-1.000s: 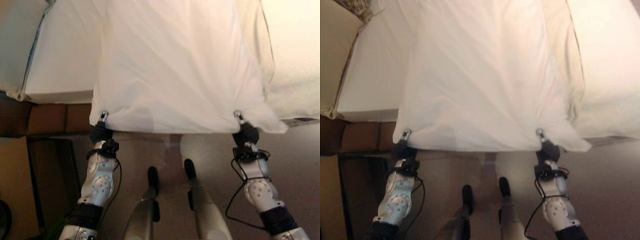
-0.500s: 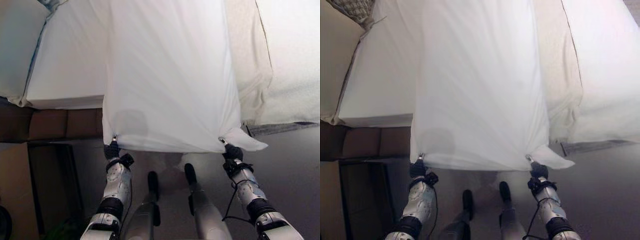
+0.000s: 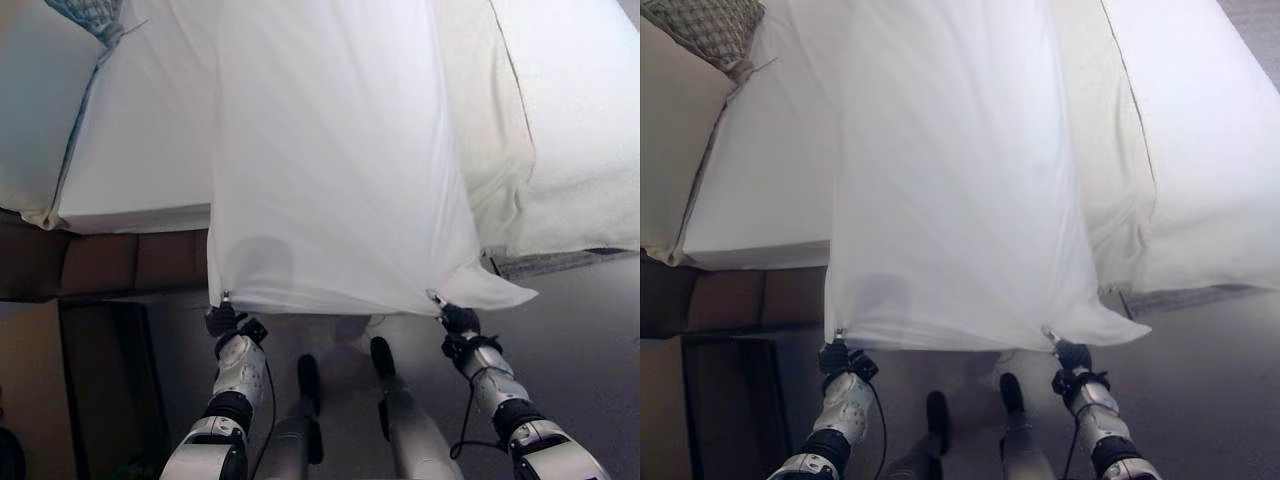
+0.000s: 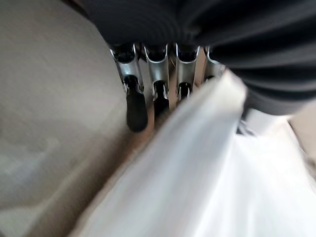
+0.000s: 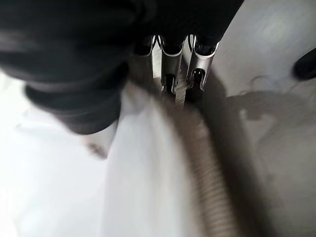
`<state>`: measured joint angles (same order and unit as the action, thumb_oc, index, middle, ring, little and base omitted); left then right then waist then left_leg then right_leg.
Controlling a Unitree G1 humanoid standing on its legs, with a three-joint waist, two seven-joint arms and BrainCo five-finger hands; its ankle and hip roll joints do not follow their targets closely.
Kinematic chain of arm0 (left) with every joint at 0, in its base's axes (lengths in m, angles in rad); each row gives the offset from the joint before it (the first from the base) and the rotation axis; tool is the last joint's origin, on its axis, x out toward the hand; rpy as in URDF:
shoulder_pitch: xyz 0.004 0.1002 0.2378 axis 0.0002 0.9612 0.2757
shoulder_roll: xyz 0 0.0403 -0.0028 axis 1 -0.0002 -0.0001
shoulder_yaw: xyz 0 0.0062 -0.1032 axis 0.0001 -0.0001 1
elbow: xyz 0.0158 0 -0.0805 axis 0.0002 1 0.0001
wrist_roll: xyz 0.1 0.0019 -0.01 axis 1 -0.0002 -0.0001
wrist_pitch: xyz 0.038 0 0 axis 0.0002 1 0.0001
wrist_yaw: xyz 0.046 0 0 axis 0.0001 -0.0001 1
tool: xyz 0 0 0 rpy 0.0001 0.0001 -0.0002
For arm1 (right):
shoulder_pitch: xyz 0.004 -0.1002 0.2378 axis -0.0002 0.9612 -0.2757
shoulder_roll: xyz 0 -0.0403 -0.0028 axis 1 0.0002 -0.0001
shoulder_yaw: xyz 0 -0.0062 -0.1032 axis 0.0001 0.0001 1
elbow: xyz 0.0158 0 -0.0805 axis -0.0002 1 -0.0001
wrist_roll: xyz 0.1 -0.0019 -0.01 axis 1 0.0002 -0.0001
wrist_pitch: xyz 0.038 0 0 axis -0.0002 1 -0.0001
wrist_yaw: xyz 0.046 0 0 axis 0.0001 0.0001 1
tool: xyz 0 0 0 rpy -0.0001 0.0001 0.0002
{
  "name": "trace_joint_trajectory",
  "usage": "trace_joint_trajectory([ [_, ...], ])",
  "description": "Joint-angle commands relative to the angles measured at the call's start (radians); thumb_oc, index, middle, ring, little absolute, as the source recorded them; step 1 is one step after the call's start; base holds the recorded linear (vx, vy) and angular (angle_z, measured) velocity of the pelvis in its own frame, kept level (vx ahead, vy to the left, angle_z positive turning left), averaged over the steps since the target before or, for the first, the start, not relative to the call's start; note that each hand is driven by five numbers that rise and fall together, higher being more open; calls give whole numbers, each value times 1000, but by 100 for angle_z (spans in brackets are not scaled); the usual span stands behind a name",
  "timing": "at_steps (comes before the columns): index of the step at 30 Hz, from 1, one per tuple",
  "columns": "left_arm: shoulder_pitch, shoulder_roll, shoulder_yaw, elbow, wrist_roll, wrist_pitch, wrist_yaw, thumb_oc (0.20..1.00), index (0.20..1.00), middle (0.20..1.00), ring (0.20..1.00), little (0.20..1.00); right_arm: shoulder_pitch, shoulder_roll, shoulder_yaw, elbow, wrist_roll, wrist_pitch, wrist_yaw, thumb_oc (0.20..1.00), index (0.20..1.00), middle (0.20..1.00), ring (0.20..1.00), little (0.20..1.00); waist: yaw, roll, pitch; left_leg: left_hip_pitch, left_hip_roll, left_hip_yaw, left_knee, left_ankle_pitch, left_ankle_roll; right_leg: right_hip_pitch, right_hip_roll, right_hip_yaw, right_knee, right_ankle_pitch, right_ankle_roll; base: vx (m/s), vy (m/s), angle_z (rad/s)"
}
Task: Make the bed
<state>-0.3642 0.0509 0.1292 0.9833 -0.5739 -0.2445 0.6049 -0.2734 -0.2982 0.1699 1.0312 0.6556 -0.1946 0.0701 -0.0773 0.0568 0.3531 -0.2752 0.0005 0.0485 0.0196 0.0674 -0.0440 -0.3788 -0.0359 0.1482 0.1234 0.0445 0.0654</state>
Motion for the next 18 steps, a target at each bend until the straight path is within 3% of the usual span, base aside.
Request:
trace_joint_trajectory([
  [1, 244, 14, -1, 74, 17, 53, 13, 1000, 1000, 1000, 1000, 1000, 186, 9, 33, 38, -43, 25, -20, 1000, 1000, 1000, 1000, 1000, 9, -33, -25, -113, -36, -3, 78, -21, 8, -37, -62, 4, -55, 69, 81, 30, -30, -1],
  [7, 278, 16, -63, 85, 20, 77, -96, 1000, 1000, 1000, 1000, 1000, 190, 15, 24, 56, -39, 32, -20, 1000, 1000, 1000, 1000, 1000, 11, -30, -26, -105, -35, -11, 71, -18, 6, -27, -63, -4, -57, 66, 80, 20, -33, 10],
  [10, 309, 29, -130, 69, 102, 85, -168, 1000, 1000, 1000, 1000, 1000, 195, 18, 25, 46, -43, 24, -16, 1000, 1000, 1000, 1000, 1000, 13, -29, -30, -103, -33, -15, 67, -17, 4, -25, -62, -9, -58, 63, 81, 10, -26, -1],
  [12, 327, 40, -156, 41, 118, 64, -208, 1000, 1000, 1000, 1000, 1000, 201, 16, 27, 26, -55, 12, -16, 1000, 1000, 1000, 1000, 1000, 14, -29, -32, -102, -33, -20, 65, -16, 3, -22, -62, -12, -59, 61, 81, 15, -35, 4],
  [13, 357, 70, -217, -58, 179, 37, -268, 1000, 1000, 1000, 1000, 1000, 213, 10, 28, -18, -67, -14, -18, 1000, 1000, 1000, 1000, 1000, 15, -28, -33, -101, -34, -24, 62, -15, 1, -19, -62, -16, -60, 57, 82, 0, 0, 0],
  [16, 369, 89, -241, -105, 191, 20, -306, 1000, 1000, 1000, 1000, 1000, 214, 5, 26, -38, -69, -25, -22, 1000, 1000, 1000, 1000, 1000, 16, -27, -32, -99, -34, -26, 61, -15, 1, -17, -62, -18, -60, 57, 82, 8, -20, 2],
  [17, 387, 167, -325, -231, 204, -22, -462, 1000, 1000, 1000, 1000, 1000, 223, -19, 29, -167, -84, -68, -38, 1000, 1000, 1000, 1000, 1000, 12, -25, -32, -95, -34, -31, 58, -17, -1, -13, -61, -21, -60, 52, 85, 8, -20, 6],
  [18, 387, 167, -325, -231, 204, -22, -462, 1000, 1000, 1000, 1000, 1000, 223, -19, 29, -167, -84, -68, -38, 1000, 1000, 1000, 1000, 1000, 12, -25, -34, -98, -34, -30, 58, -16, -1, -16, -61, -20, -60, 53, 85, 12, -23, 8],
])
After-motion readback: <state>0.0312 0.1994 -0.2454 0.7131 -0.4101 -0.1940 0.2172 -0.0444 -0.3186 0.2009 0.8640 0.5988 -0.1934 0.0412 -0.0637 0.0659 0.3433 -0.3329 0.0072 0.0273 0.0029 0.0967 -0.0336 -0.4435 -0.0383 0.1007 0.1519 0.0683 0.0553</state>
